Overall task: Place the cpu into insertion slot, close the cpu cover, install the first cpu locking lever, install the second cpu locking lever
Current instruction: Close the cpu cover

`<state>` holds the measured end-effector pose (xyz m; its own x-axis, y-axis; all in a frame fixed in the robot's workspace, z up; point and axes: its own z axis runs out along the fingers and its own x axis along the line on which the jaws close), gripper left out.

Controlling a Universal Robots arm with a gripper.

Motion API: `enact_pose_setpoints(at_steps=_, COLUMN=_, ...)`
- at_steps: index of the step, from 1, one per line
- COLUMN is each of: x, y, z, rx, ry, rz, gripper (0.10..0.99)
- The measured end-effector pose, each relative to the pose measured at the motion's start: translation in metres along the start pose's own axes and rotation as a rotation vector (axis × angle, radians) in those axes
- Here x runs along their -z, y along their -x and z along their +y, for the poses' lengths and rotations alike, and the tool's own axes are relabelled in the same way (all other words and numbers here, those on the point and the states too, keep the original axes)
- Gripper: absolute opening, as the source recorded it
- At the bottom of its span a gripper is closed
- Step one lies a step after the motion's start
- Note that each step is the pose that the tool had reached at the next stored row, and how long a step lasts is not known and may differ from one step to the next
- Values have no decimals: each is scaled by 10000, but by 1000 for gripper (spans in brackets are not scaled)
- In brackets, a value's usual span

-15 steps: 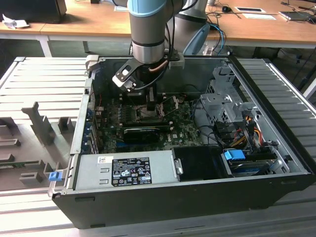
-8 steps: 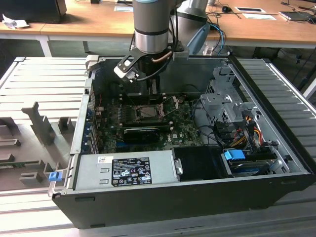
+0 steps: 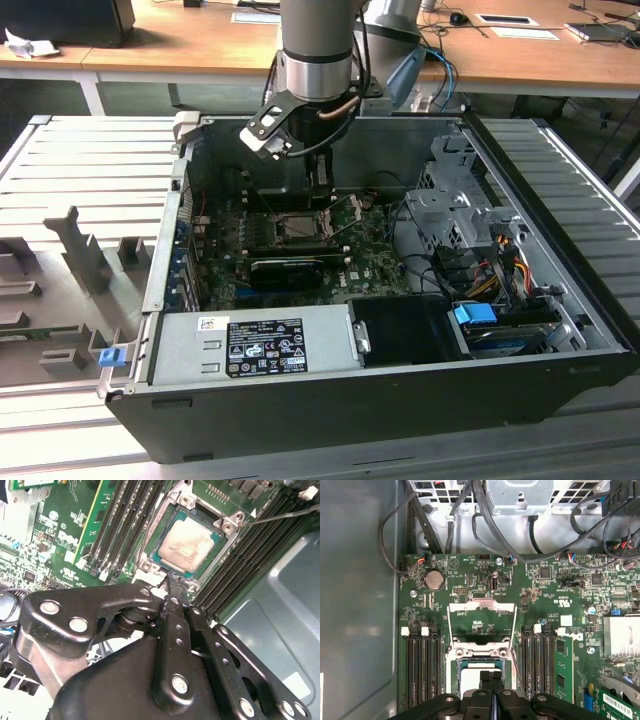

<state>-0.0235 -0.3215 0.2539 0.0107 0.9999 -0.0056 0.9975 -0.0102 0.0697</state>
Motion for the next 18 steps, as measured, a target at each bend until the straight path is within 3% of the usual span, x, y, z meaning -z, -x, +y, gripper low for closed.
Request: enact_pose_setpoints(at_steps=18, x=-8, y=-4, z=123, rx=3, ry=0, rz=-46, gripper=106)
